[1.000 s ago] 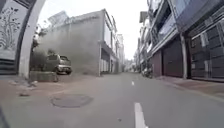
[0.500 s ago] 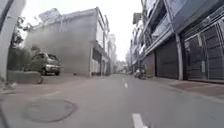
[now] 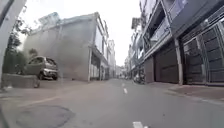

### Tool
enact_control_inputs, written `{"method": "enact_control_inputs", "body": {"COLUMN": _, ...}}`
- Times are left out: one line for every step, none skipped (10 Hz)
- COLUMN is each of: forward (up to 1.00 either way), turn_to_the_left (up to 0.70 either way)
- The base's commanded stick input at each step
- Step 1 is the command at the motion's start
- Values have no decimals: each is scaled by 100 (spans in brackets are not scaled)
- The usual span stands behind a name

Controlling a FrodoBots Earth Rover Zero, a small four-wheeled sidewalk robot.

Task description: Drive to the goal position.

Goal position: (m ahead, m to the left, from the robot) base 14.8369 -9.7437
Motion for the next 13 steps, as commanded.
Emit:
{"method": "enact_control_inputs", "body": {"forward": 100, "turn_to_the_left": -9}}
{"method": "enact_control_inputs", "body": {"forward": 100, "turn_to_the_left": -21}}
{"method": "enact_control_inputs", "body": {"forward": 100, "turn_to_the_left": -32}}
{"method": "enact_control_inputs", "body": {"forward": 100, "turn_to_the_left": -35}}
{"method": "enact_control_inputs", "body": {"forward": 100, "turn_to_the_left": -35}}
{"method": "enact_control_inputs", "body": {"forward": 100, "turn_to_the_left": -35}}
{"method": "enact_control_inputs", "body": {"forward": 100, "turn_to_the_left": -35}}
{"method": "enact_control_inputs", "body": {"forward": 100, "turn_to_the_left": -35}}
{"method": "enact_control_inputs", "body": {"forward": 100, "turn_to_the_left": -35}}
{"method": "enact_control_inputs", "body": {"forward": 100, "turn_to_the_left": -30}}
{"method": "enact_control_inputs", "body": {"forward": 100, "turn_to_the_left": 3}}
{"method": "enact_control_inputs", "body": {"forward": 100, "turn_to_the_left": 5}}
{"method": "enact_control_inputs", "body": {"forward": 100, "turn_to_the_left": 5}}
